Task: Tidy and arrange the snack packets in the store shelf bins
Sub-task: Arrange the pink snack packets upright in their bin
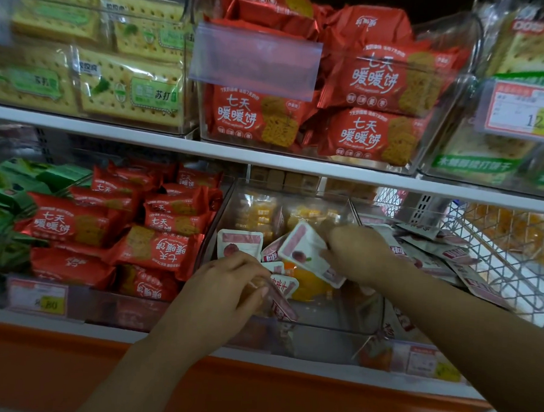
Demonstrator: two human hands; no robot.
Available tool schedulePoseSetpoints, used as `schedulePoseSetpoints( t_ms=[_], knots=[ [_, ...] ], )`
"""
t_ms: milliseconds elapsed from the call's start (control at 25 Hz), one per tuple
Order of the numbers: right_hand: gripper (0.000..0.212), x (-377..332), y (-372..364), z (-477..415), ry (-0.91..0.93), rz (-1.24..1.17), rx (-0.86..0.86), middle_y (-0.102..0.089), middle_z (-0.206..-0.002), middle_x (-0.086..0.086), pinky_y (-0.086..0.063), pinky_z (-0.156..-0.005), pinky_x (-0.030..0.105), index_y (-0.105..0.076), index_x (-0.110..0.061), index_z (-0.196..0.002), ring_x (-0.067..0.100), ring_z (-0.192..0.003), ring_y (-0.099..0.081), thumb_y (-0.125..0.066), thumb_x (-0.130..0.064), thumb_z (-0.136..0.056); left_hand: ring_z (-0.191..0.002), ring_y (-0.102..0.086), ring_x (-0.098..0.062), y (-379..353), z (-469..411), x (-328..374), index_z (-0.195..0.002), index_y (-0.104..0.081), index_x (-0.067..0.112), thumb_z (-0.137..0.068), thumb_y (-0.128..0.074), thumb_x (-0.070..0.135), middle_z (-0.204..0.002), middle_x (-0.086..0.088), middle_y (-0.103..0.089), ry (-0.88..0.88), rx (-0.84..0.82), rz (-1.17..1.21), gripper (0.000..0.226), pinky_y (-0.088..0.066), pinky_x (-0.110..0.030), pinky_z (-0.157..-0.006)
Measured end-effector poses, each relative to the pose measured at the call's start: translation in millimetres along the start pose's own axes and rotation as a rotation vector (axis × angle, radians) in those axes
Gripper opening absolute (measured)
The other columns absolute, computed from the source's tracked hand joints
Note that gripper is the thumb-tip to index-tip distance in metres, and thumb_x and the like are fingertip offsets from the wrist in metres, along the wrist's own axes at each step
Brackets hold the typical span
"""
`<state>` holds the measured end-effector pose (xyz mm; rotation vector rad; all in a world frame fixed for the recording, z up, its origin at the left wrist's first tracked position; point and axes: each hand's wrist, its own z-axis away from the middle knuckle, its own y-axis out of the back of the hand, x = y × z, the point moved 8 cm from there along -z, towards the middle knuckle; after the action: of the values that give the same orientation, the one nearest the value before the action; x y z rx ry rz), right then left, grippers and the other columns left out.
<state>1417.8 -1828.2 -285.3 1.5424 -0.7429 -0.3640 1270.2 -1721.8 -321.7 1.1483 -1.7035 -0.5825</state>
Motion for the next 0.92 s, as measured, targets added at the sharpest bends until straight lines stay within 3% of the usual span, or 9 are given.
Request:
schedulePoseSetpoints(
  t_ms=[160, 320, 360, 440, 480, 560, 640, 760, 920],
  knots=[
    [0.024, 48, 28, 36, -0.237, -0.497, 0.392, -0.068, -0.101, 0.005, -0.053, -0.066, 0.034, -0.052, -0.017, -0.112, 0.024, -0.085, -0.064, -0.057, -0.025, -0.090, -0.098, -0.055, -0.005, -1, -1, -2, -0.106, -0.062, 0.034, -0.086, -0.044, 0.041, -0.111, 0.020, -0.052, -0.003, 0.001, -0.010, 0.028, -0.048, -0.028, -0.084],
    [0.023, 114, 10, 77, -0.528, -0.790, 0.590, -0.062, -0.101, 0.005, -0.042, -0.048, 0.006, -0.056, -0.008, -0.117, 0.005, -0.065, -0.056, -0.048, -0.010, -0.095, -0.097, -0.055, -0.004, -2, -1, 0, -0.105, -0.063, 0.034, -0.086, -0.044, 0.040, -0.110, 0.021, -0.052, -0.002, 0.000, -0.026, 0.028, -0.047, -0.024, -0.081],
    [0.026, 129, 1, 80, -0.593, -0.802, 0.562, -0.061, -0.108, 0.008, -0.048, -0.054, 0.011, -0.056, -0.008, -0.120, 0.012, -0.071, -0.061, -0.046, -0.009, -0.095, -0.096, -0.056, -0.005, -2, -1, 0, -0.105, -0.063, 0.034, -0.085, -0.045, 0.039, -0.109, 0.020, -0.052, -0.003, 0.001, -0.022, 0.027, -0.047, -0.024, -0.081],
    [0.033, 144, -16, 79, -0.655, -0.648, 0.393, -0.047, -0.134, 0.017, -0.052, -0.087, 0.037, -0.053, -0.010, -0.127, 0.034, -0.106, -0.057, -0.047, -0.014, -0.095, -0.094, -0.057, -0.005, 0, -1, 0, -0.103, -0.064, 0.033, -0.086, -0.048, 0.037, -0.108, 0.021, -0.053, 0.003, 0.004, -0.016, 0.024, -0.049, -0.026, -0.080],
    [0.037, 142, -19, 78, -0.640, -0.481, 0.310, -0.040, -0.141, 0.017, -0.043, -0.099, 0.047, -0.052, -0.013, -0.130, 0.039, -0.121, -0.046, -0.049, -0.021, -0.094, -0.094, -0.057, -0.005, 0, -1, 1, -0.102, -0.064, 0.033, -0.086, -0.049, 0.036, -0.107, 0.021, -0.053, 0.005, 0.004, -0.015, 0.022, -0.049, -0.027, -0.080],
    [0.040, 119, -2, 78, -0.504, -0.270, 0.342, -0.040, -0.143, 0.012, -0.032, -0.103, 0.051, -0.054, -0.021, -0.129, 0.038, -0.129, -0.036, -0.050, -0.036, -0.092, -0.094, -0.058, -0.004, 0, -1, 3, -0.103, -0.065, 0.032, -0.086, -0.049, 0.038, -0.107, 0.021, -0.054, 0.001, 0.005, -0.017, 0.025, -0.050, -0.028, -0.080],
    [0.039, 72, 26, 74, -0.185, -0.375, 0.415, -0.053, -0.132, 0.005, -0.035, -0.100, 0.043, -0.060, -0.024, -0.121, 0.028, -0.122, -0.045, -0.050, -0.042, -0.089, -0.095, -0.057, -0.003, 1, -2, 4, -0.105, -0.066, 0.030, -0.084, -0.046, 0.040, -0.109, 0.021, -0.056, 0.001, 0.009, -0.023, 0.031, -0.050, -0.028, -0.082],
    [0.030, -15, 26, 71, 0.302, -0.307, 0.094, -0.056, -0.125, -0.010, -0.029, -0.101, 0.031, -0.062, -0.033, -0.114, 0.010, -0.118, -0.044, -0.056, -0.045, -0.086, -0.098, -0.055, -0.002, 0, -2, 4, -0.107, -0.067, 0.029, -0.089, -0.051, 0.036, -0.110, 0.021, -0.055, 0.007, 0.001, -0.020, 0.025, -0.049, -0.027, -0.085],
    [0.029, -40, -7, 48, 0.331, 0.019, -0.078, -0.047, -0.129, -0.004, -0.025, -0.097, 0.039, -0.056, -0.034, -0.108, 0.019, -0.120, -0.039, -0.056, -0.049, -0.083, -0.100, -0.054, -0.002, -1, 0, 3, -0.109, -0.065, 0.029, -0.091, -0.057, 0.029, -0.112, 0.022, -0.053, 0.007, 0.003, -0.010, 0.020, -0.047, -0.026, -0.087]
  ],
)
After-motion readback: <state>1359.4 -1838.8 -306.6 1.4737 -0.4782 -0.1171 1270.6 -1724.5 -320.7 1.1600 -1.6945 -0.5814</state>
